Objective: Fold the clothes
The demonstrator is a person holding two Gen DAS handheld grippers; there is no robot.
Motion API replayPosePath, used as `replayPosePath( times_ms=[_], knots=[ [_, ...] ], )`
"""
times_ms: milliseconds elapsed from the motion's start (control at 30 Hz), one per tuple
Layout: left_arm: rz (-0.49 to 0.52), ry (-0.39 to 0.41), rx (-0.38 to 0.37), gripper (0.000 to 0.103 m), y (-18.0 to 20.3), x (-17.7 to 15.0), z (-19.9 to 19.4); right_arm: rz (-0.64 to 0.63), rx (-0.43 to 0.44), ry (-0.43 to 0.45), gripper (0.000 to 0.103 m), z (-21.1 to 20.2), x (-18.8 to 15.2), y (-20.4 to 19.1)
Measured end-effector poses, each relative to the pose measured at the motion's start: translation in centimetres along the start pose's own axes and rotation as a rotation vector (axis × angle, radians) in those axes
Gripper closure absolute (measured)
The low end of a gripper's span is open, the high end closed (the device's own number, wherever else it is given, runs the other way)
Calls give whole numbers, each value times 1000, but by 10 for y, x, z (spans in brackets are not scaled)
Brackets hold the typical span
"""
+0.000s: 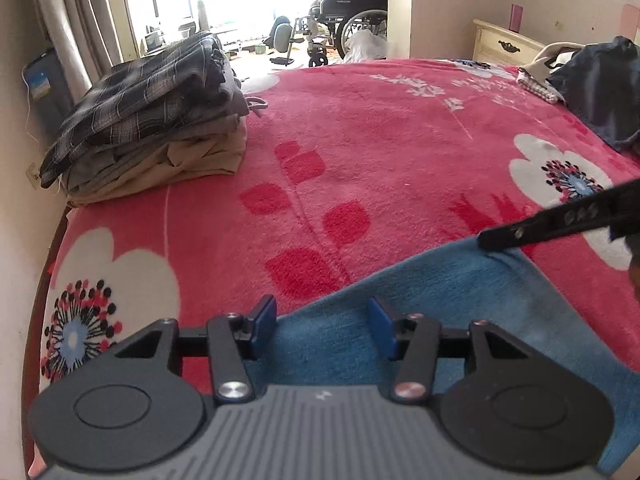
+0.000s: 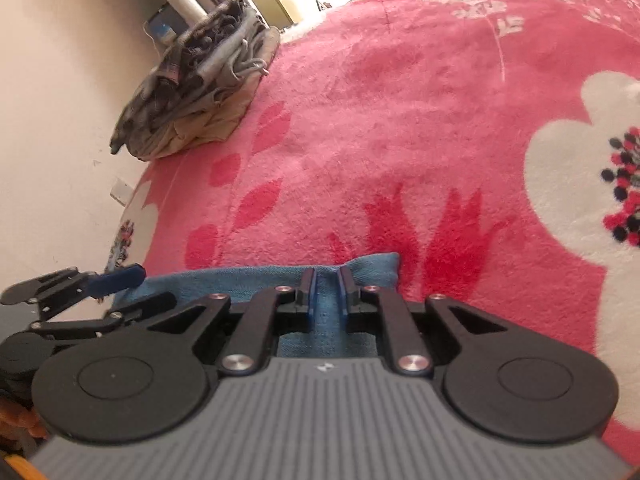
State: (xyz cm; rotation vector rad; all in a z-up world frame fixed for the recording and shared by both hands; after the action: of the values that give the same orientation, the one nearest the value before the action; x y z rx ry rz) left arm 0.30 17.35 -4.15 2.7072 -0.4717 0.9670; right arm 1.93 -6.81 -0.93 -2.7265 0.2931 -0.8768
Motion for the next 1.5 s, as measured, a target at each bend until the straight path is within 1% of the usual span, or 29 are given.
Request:
replayPosePath(
  times_ms=[100,167,233,333,400,467,500,533,600,700,800,867,933,1067,1100,1133,1267,1500],
  knots=[
    [-3,1,2,48,0,0,0,39,15,33,91,-22,3,4],
    [-2,3,5,48,1,0,1,37,52,42,91,-41,0,3],
    [-1,5,9,48,2,0,1,-17,71,42,91,-60,-9,-5],
    [1,7,10,48,2,0,1,-94,69,12,91,-79,-30,-15],
    [0,10,10,48,1,-1,1,-124,38,-24,91,-78,-46,-14],
    [2,12,10,46,2,-1,1,-149,-17,-85,91,-62,-65,-9],
    [5,12,13,46,3,-2,2,-152,-26,-96,91,-54,-73,-6],
    [12,13,18,46,4,-1,1,-134,-16,-89,92,-49,-76,-2],
    [32,18,29,46,7,0,-2,-102,-10,-102,91,-48,-73,-1],
    [69,36,46,48,15,3,-14,-120,-16,-92,92,-49,-76,-3],
    [126,68,20,48,31,3,-36,-115,-18,-84,91,-49,-79,-3],
    [166,77,-12,47,44,-2,-51,-117,-18,-85,91,-49,-79,-3],
    [201,59,-42,44,56,-11,-59,-114,-17,-85,91,-48,-78,-2],
    [260,-31,-47,44,72,-39,-56,-111,-19,-83,91,-49,-78,-3],
    [260,-70,-29,44,72,-47,-49,-111,-20,-82,91,-49,-78,-3],
    [249,-86,-17,43,71,-52,-44,-110,-20,-81,91,-49,-78,-3],
    [195,-82,1,42,68,-58,-39,-108,-23,-80,91,-48,-78,-3],
    [178,-93,14,40,68,-57,-37,-104,-24,-79,91,-48,-79,-3]
  ],
)
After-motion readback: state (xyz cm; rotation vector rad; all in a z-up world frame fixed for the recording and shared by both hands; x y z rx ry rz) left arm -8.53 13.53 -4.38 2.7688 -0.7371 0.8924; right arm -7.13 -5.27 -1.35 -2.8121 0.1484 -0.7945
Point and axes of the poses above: each gripper's, at about its wrist camera, not at the fingertips, and z roughly the way its jaws point, y to its right, x to its top, the point moved 3 cm from there along z, roughly the way its jaws point, and after that the axes turned 13 degrees about -x, right-handed, at the moved point
